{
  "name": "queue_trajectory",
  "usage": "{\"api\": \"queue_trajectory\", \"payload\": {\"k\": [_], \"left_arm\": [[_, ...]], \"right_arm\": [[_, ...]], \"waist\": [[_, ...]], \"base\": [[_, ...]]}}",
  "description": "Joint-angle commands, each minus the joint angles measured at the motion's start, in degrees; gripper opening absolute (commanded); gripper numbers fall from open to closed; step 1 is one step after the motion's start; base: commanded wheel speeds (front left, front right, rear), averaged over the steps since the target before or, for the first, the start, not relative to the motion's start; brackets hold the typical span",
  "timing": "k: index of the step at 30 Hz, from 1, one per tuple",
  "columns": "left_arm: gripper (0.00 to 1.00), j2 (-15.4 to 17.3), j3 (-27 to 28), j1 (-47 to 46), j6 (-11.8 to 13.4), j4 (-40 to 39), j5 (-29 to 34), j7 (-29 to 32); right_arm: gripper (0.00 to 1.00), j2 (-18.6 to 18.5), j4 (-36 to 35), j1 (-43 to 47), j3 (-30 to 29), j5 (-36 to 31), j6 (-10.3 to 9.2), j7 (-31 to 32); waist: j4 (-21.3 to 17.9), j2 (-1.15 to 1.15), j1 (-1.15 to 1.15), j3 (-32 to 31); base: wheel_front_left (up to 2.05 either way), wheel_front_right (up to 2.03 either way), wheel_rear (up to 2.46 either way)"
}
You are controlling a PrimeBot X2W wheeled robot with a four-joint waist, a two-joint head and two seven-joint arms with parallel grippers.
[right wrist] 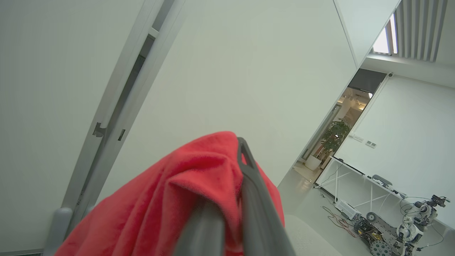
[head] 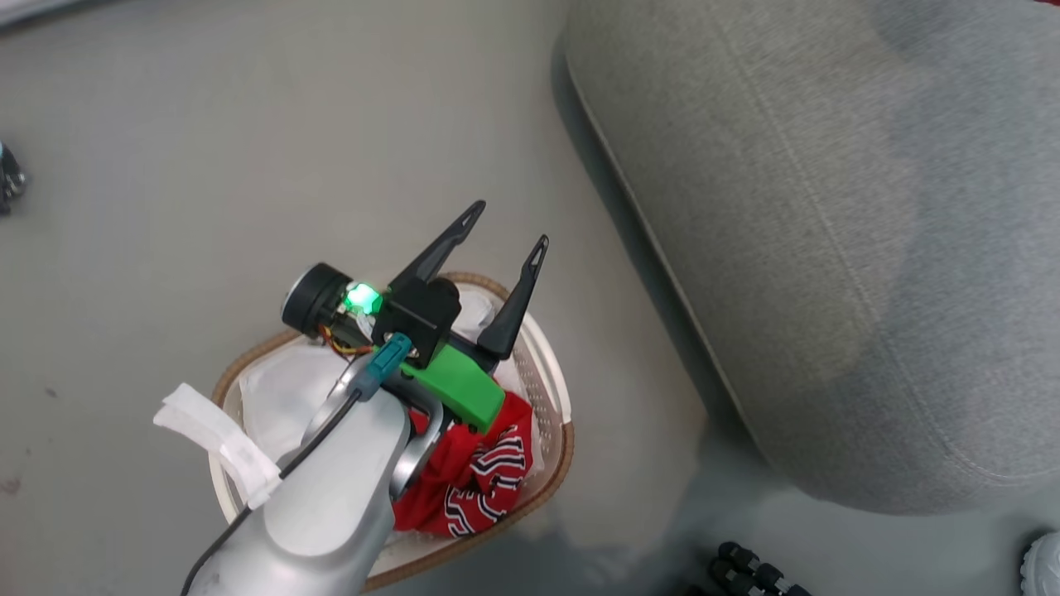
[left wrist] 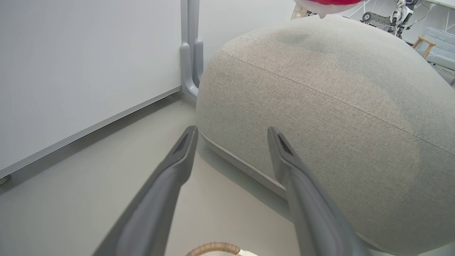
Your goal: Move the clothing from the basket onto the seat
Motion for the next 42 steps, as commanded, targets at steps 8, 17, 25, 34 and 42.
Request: {"api": "queue_trajectory", "payload": {"k": [8, 17, 25, 34, 42], "left_arm": [[1.0, 1.35, 0.13, -3.44, 0.62, -1.14, 1.54, -0.03], [1.0, 2.7, 0.39, -3.29, 0.82, -0.79, 1.24, -0.03], [1.0, 2.03, 0.3, -2.26, 0.89, -0.67, 0.33, -0.03], [1.0, 0.71, 2.07, -0.27, 0.71, -1.71, -1.05, -0.03], [1.0, -1.18, 5.93, 3.9, 0.75, -1.8, -1.91, -0.03]], "right_arm": [[0.0, 1.72, 4.92, 3.2, -5.69, -3.51, -0.08, -0.12], [0.0, 5.05, 9.05, 6.34, -8.51, -5.8, -0.08, -0.12], [1.0, 5.86, 6.5, 10.91, -8.43, -5.1, -0.08, -0.12], [1.0, 4.96, 2.66, 19.37, -5.2, -1.88, -0.08, -0.12], [1.0, 4.08, 3.86, 24.45, -1.69, -0.02, -0.08, -0.12]], "waist": [[4.75, 0.0, -0.01, 11.7], [4.18, 0.0, -0.01, 13.34], [4.25, 0.0, -0.01, 11.68], [5.18, 0.0, -0.01, 6.28], [6.49, 0.0, -0.01, -2.47]], "base": [[0.0, 0.0, 0.0], [0.0, 0.0, 0.0], [0.0, 0.0, 0.0], [0.0, 0.0, 0.0], [0.0, 0.0, 0.0]]}}
